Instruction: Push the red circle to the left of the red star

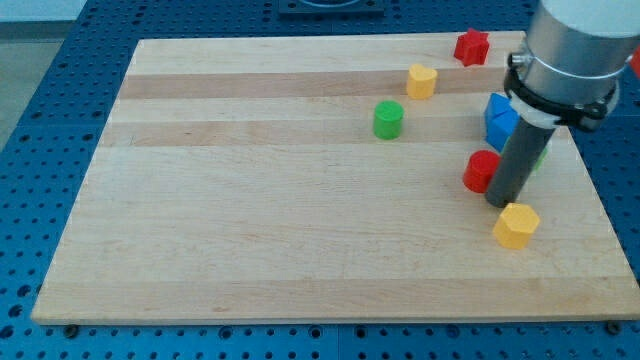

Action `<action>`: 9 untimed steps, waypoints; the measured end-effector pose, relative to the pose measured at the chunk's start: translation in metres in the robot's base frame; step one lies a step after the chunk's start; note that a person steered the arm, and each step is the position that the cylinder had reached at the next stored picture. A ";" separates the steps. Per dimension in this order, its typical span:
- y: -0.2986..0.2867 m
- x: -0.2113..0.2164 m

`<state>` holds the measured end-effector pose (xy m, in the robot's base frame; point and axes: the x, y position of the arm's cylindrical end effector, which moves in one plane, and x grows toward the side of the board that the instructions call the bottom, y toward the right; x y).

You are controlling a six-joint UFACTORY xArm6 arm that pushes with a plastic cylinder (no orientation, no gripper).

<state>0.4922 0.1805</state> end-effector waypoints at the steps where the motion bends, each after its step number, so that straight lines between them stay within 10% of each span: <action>1: -0.001 -0.009; 9: -0.031 -0.074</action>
<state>0.4186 0.1498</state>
